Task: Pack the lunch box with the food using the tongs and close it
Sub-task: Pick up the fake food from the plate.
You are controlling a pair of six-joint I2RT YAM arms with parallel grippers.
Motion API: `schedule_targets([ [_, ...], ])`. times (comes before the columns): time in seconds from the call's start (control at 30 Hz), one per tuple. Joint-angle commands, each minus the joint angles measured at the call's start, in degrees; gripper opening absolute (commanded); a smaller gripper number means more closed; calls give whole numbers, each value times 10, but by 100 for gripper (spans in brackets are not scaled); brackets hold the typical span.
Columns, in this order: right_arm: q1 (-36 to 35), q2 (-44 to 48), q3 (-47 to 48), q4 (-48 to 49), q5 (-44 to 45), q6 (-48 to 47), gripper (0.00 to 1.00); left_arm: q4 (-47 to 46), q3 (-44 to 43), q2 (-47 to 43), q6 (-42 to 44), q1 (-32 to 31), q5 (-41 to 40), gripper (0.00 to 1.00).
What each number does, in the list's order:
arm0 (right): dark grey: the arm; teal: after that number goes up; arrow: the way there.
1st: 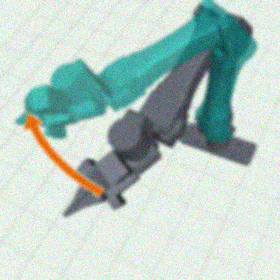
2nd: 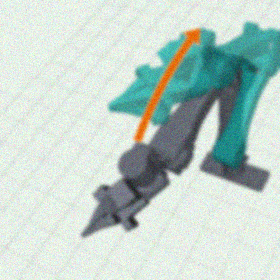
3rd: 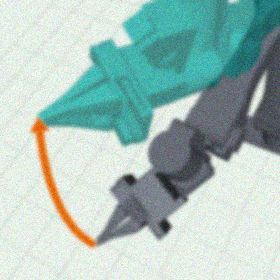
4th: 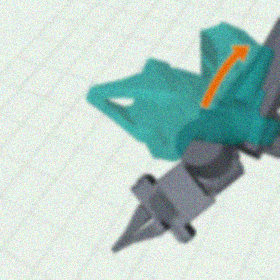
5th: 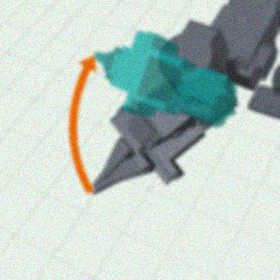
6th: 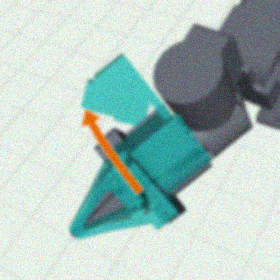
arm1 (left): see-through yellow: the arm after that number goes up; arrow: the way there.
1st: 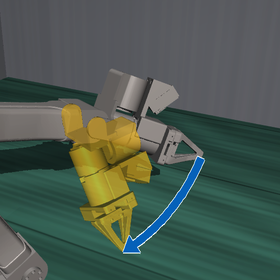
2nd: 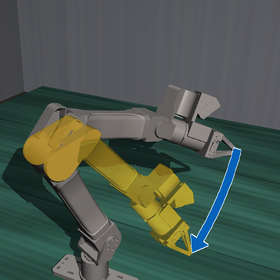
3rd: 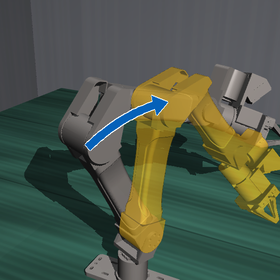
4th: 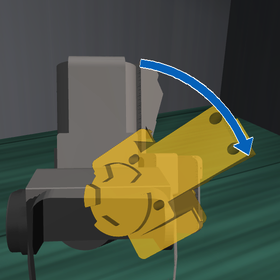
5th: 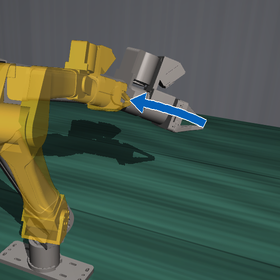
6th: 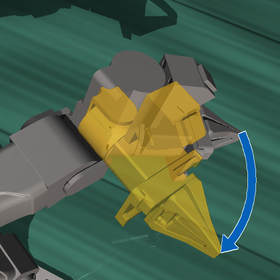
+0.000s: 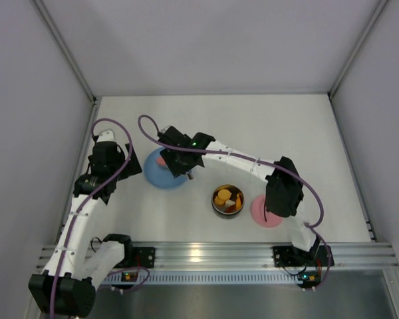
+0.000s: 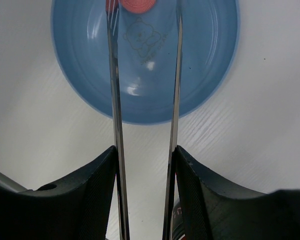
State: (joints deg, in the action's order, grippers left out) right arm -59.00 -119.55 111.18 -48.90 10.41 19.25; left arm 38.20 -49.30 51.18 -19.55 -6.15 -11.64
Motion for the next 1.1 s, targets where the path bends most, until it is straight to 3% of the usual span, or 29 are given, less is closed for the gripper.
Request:
schedule_targets([
  [0.0,8,-4,36,48,-1,5,48,-3,3,1,2,-3,-11,99],
  [0.5,8,-38,48,49,-16,8,48,-4,3,1,2,-3,-8,99],
  [1.07,7,-17,26,34,-17,7,38,-4,3,1,3,-3,-9,99],
])
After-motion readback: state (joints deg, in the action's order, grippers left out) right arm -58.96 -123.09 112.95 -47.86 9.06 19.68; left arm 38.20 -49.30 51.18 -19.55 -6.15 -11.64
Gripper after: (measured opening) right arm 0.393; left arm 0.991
